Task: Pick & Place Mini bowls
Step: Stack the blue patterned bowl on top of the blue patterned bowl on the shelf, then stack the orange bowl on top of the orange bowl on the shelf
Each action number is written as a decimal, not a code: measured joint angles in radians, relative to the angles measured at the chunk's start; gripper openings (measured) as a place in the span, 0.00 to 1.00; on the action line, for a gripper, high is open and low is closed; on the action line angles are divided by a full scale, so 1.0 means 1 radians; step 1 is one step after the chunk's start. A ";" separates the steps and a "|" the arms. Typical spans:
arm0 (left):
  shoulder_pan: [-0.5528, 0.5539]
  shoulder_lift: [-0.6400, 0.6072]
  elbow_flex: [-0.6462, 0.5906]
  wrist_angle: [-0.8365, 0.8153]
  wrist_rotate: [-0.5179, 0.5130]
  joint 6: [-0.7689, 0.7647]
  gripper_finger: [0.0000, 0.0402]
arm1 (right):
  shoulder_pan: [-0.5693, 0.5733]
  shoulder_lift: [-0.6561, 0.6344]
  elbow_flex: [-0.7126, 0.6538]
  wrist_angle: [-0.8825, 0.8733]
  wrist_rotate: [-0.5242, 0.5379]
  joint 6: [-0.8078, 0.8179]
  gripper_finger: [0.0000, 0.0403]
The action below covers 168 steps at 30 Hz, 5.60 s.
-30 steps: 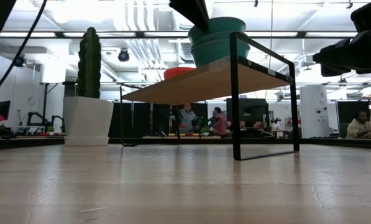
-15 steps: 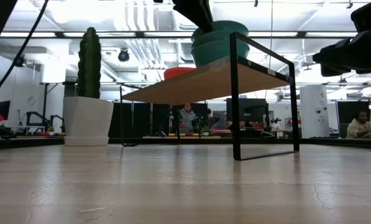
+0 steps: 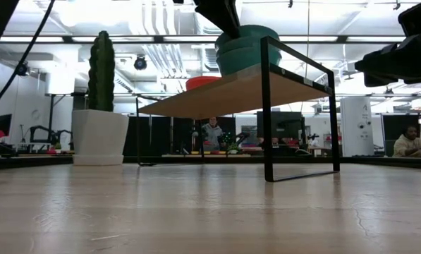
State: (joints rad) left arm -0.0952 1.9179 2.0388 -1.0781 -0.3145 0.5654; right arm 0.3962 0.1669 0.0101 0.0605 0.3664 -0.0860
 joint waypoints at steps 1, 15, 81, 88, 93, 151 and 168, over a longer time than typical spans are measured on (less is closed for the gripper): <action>0.000 0.000 0.000 0.000 0.000 -0.002 0.06 | 0.000 0.000 0.000 0.000 0.000 0.000 0.02; -0.005 -0.021 0.000 -0.017 -0.002 -0.002 0.23 | 0.000 0.000 0.000 0.000 0.000 0.000 0.02; -0.490 -0.254 -0.451 -0.283 0.126 -1.288 0.23 | 0.000 0.000 0.000 0.000 0.000 0.000 0.02; -0.578 -0.255 -0.590 -0.122 0.281 -1.528 0.23 | 0.000 0.000 0.000 0.000 0.000 0.000 0.02; -0.632 -0.254 -0.681 0.025 0.327 -1.676 0.23 | 0.000 0.000 0.000 0.000 0.000 0.000 0.02; -0.698 -0.249 -0.937 0.274 0.287 -1.857 0.23 | 0.000 0.000 0.000 0.000 0.000 0.000 0.02; -0.683 -0.251 -0.975 0.259 0.288 -1.592 0.02 | 0.000 0.000 0.000 0.000 0.000 0.000 0.02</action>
State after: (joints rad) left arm -0.7784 1.6669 1.0642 -0.8189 -0.0268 -1.0269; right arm 0.3965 0.1665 0.0101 0.0605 0.3664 -0.0864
